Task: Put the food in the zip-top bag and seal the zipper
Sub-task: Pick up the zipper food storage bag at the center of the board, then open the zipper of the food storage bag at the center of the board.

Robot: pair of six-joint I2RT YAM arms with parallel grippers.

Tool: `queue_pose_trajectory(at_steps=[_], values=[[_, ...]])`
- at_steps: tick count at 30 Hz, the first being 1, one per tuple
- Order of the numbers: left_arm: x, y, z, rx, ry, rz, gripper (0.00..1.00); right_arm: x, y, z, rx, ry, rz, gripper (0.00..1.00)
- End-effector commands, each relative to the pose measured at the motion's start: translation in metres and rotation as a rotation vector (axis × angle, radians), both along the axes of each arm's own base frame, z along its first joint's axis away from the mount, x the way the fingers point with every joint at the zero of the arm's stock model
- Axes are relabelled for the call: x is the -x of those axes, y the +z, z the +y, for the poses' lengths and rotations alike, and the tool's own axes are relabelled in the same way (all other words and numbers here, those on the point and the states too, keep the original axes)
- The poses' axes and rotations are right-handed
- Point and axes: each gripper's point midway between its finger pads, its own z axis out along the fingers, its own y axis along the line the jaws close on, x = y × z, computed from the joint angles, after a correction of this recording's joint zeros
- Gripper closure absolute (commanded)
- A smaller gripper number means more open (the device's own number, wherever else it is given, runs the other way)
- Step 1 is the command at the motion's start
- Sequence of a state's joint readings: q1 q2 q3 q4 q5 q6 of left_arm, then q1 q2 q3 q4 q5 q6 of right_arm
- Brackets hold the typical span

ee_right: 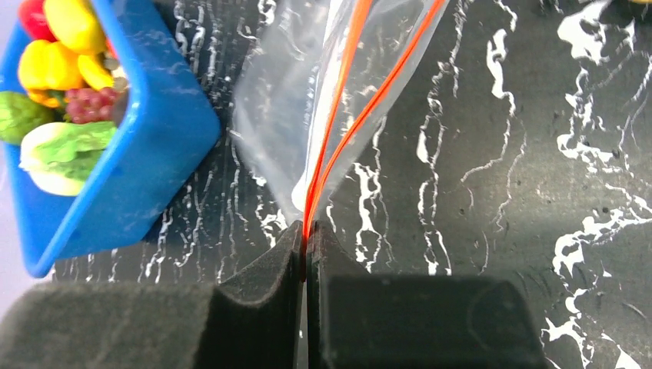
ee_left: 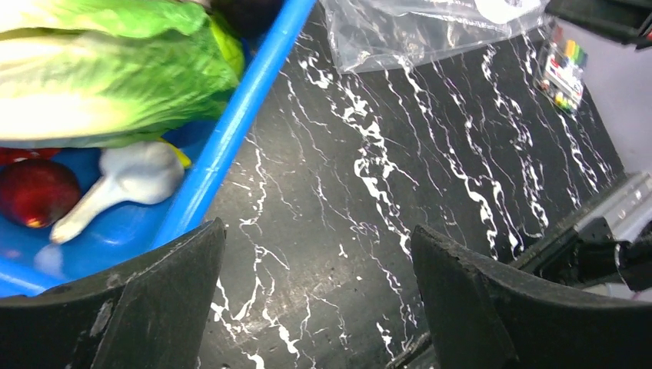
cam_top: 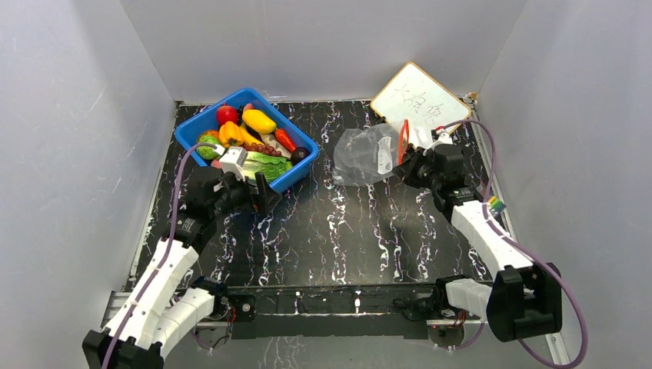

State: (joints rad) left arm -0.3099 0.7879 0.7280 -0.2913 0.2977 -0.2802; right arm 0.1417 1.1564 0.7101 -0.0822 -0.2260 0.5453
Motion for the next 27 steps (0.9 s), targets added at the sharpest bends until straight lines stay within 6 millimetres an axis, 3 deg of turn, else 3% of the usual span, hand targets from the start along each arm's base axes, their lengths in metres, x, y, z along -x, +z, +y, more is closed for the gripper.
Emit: queue_pose_trajectory(at_steps=[1,5,10,13,20,27], values=[[0.003,0.009,-0.024,0.078,-0.128,-0.02,0.12,0.005,0.054,0.012,0.006,0.109,-0.082,1.0],[0.0,0.011,-0.028,0.054,-0.185,-0.089,0.15,0.036,0.074,0.04,-0.071,0.304,-0.056,1.0],[0.002,0.025,-0.042,0.09,-0.29,-0.182,0.17,0.068,0.095,0.055,-0.112,0.408,-0.082,1.0],[0.002,0.03,-0.052,0.123,-0.315,-0.153,0.19,0.09,0.106,0.072,-0.184,0.499,-0.113,1.0],[-0.017,0.052,-0.059,0.206,-0.193,0.014,0.22,0.125,0.098,0.083,-0.12,0.637,-0.141,1.0],[-0.03,0.042,-0.082,0.219,-0.146,0.127,0.24,0.145,0.096,0.083,-0.055,0.737,-0.149,1.0]])
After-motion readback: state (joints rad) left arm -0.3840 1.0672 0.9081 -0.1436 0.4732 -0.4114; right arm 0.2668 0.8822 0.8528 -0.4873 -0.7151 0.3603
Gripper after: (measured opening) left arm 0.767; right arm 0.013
